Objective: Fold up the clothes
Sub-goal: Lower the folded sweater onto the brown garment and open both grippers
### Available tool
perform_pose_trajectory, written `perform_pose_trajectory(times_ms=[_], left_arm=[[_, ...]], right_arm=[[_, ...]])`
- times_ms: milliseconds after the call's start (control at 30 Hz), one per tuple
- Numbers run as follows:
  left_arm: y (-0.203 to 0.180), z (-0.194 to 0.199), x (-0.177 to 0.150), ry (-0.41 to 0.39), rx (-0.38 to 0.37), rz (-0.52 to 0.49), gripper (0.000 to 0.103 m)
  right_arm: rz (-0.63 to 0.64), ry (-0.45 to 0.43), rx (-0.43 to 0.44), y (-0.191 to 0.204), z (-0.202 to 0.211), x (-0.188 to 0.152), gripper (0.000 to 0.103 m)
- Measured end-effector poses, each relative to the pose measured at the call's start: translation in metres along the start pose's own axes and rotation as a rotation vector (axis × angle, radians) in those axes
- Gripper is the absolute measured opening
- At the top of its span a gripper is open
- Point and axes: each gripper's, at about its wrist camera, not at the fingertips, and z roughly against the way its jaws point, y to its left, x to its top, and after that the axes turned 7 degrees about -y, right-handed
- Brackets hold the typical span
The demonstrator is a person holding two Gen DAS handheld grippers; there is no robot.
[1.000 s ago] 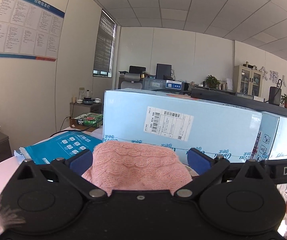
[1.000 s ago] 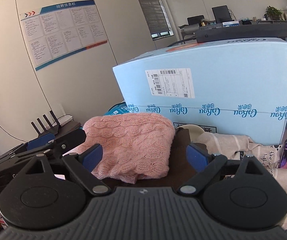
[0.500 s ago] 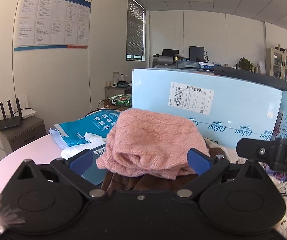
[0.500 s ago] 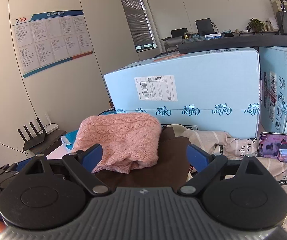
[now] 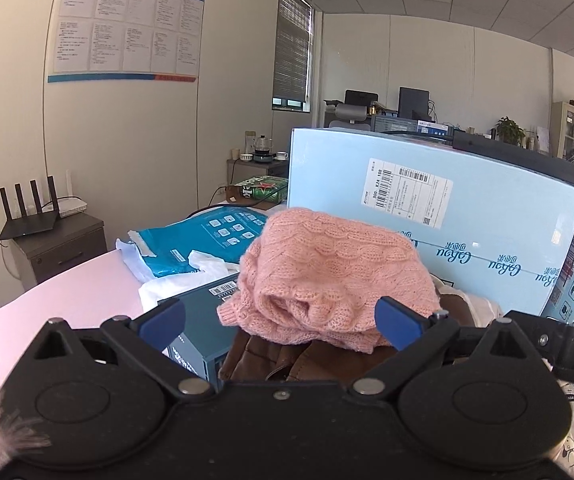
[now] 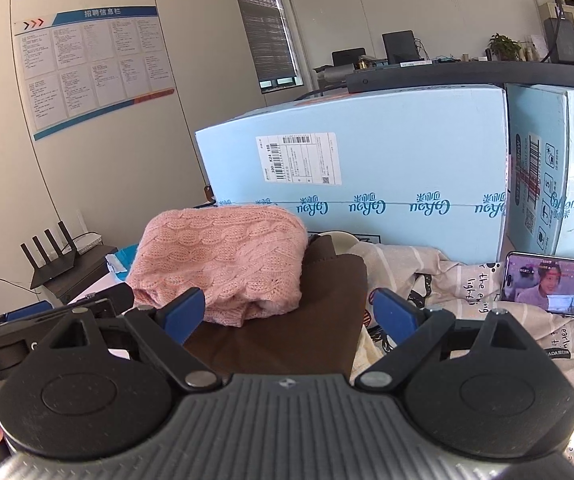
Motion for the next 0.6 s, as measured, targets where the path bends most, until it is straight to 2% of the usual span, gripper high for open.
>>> perform_pose_trajectory(times_ms=[333, 600], left_arm=[[-0.011, -0.015, -0.004, 0.094, -0.013, -0.047, 0.103], [-0.009, -0.022, -0.004, 0.132, -0.001, -0.043, 0.103]], right_arm=[[0.049, 0.094, -0.081, -0.004, -0.020, -0.002, 0.091], [0.079, 0.151, -0.088, -0.002, -0.033, -0.005, 0.091]])
